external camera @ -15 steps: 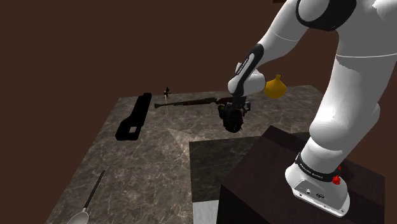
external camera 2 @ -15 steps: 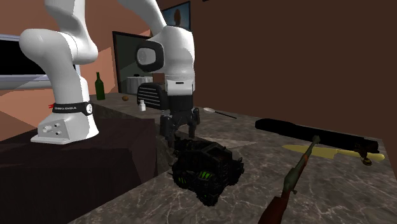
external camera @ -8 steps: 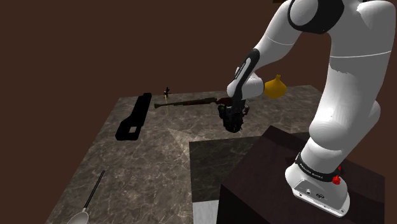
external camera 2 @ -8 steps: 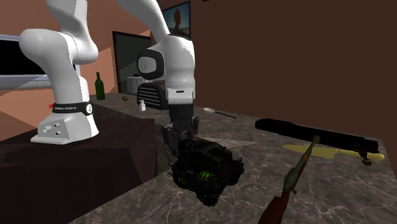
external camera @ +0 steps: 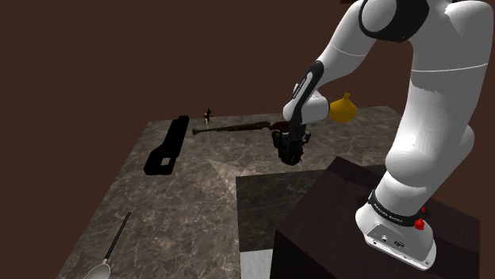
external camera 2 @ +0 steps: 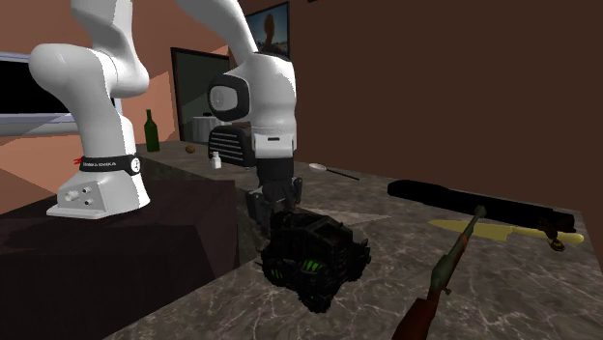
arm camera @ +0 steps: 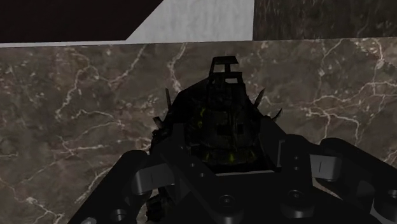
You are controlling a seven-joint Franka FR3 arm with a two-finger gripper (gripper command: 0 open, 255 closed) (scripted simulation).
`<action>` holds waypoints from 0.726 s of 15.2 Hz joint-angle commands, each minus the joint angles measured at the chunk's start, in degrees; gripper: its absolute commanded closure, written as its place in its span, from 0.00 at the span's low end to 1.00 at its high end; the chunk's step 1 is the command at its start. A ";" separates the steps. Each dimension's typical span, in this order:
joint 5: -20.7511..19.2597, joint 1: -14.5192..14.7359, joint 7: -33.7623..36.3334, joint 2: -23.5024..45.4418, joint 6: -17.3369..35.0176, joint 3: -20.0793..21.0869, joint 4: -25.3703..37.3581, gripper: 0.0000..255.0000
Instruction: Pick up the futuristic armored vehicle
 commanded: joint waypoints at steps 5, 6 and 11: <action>-1.72 0.80 1.37 -4.35 -3.61 -1.14 -0.73 1.00; -2.08 0.91 1.65 -5.21 -4.37 -1.33 -0.82 1.00; -3.81 1.31 3.01 -9.42 -8.28 -2.07 -1.06 1.00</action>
